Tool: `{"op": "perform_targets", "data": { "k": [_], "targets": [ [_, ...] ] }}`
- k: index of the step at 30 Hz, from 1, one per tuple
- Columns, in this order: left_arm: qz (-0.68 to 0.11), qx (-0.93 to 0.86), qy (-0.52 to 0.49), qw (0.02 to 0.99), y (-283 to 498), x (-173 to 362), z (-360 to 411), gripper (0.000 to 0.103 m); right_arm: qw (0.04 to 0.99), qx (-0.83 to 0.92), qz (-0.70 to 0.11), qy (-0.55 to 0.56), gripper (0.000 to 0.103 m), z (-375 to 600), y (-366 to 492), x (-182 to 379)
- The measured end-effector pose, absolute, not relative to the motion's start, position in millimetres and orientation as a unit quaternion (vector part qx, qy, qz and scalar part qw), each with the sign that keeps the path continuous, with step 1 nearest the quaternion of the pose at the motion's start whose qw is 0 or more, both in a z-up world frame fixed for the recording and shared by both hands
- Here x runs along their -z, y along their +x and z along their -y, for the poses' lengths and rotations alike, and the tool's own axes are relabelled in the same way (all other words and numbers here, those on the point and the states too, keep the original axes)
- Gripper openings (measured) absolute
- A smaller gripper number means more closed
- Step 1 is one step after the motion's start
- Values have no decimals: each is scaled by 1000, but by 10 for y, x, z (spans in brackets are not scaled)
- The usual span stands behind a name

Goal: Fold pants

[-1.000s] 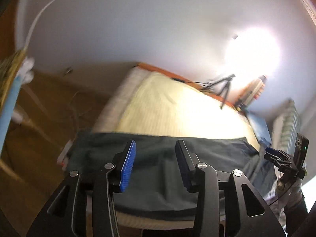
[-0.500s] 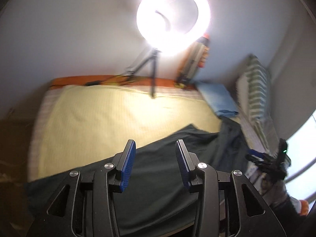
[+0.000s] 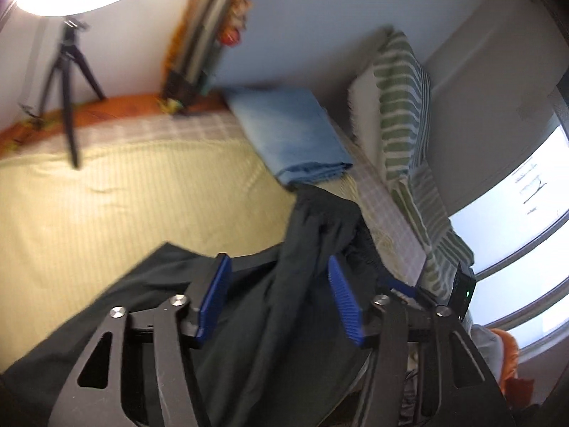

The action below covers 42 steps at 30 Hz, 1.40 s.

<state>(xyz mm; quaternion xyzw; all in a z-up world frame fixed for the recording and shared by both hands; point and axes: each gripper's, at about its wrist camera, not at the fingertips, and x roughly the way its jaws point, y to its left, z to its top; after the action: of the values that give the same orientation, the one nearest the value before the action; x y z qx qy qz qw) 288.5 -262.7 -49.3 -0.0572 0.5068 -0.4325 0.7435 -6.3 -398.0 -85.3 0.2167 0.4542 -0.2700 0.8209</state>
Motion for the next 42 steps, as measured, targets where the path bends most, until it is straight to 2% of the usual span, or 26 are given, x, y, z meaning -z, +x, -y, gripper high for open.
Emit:
{"op": "perform_targets", "data": {
  "k": [7,13,20,23,24,25,27,28,36,42],
  "targets": [
    [-588,429,-112,676,3177,1241,3491,58,813,277,-449,246,62,4134,-296,938],
    [-642,393,-150,641,3302,1740,3792,58,817,288,-443,230,62,4164,-442,878],
    [-636,396,-169,640,3237,1756,3831,59,807,305,-437,253,62,4331,-588,909],
    [-626,396,-157,653,3218,1736,3902,54,808,306,-435,254,62,4334,-587,900],
    [-620,399,-154,658,3190,1711,3907,42,809,306,-433,253,62,4335,-582,893],
    [-618,401,-151,659,3205,1725,3943,35,810,308,-431,253,62,4335,-580,885],
    [-607,403,-137,671,3192,1697,3988,12,810,308,-430,255,62,4336,-573,882],
    [-597,409,-127,679,3168,1658,4001,8,809,310,-430,255,62,4339,-570,886],
    [-520,480,-92,701,2875,1195,4018,5,814,316,-401,278,62,4404,-619,771],
    [-478,542,-2,692,2272,968,4181,5,816,308,-363,328,62,4553,-773,700]
  ]
}}
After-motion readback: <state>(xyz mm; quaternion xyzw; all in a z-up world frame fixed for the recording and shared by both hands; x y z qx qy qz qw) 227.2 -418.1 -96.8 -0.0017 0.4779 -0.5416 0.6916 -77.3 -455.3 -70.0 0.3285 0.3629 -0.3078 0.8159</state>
